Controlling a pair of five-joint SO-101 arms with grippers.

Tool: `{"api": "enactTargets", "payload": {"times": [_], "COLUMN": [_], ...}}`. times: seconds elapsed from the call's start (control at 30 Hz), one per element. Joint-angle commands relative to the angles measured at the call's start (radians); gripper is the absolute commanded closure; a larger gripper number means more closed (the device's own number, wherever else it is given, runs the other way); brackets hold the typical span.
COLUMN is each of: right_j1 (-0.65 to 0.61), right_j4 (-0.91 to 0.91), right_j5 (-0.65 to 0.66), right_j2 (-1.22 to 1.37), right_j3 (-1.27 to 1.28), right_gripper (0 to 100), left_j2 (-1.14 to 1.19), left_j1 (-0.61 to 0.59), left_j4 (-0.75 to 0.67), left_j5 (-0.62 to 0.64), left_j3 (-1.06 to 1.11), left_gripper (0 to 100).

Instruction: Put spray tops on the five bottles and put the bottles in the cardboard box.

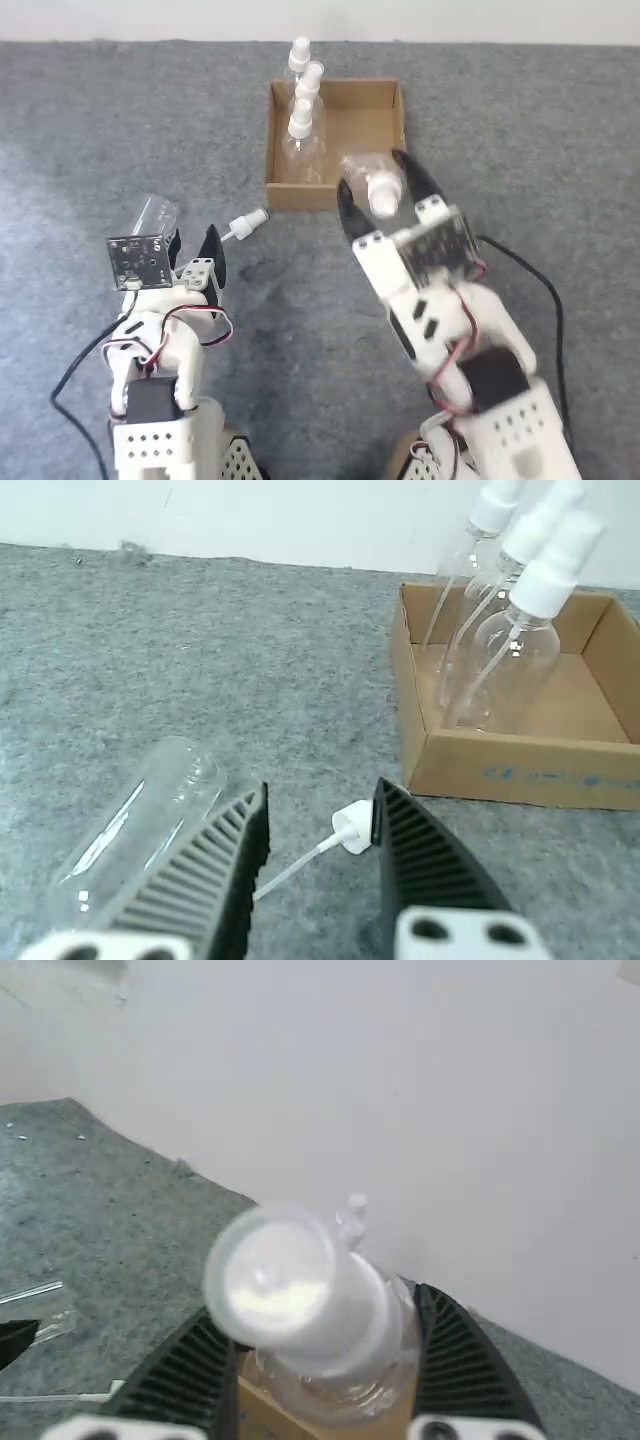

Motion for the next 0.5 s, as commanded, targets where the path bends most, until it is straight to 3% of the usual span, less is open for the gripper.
{"api": "enactTargets", "payload": {"times": [0.0, 0.47], "right_j1": [0.064, 0.163], "right_j4": [-0.102, -0.127], "right_j5": [0.020, 0.017], "right_j2": [0.189, 0.871], "right_j3": [-0.127, -0.568], "right_gripper": [88.4, 88.4], "left_j2": [-0.012, -0.012], "left_j1": [-0.005, -0.005], "left_j4": [0.002, -0.002], "left_j5": [-0.005, -0.005], "left_j3": [-0.048, -0.048], "left_gripper": [84, 84]}}
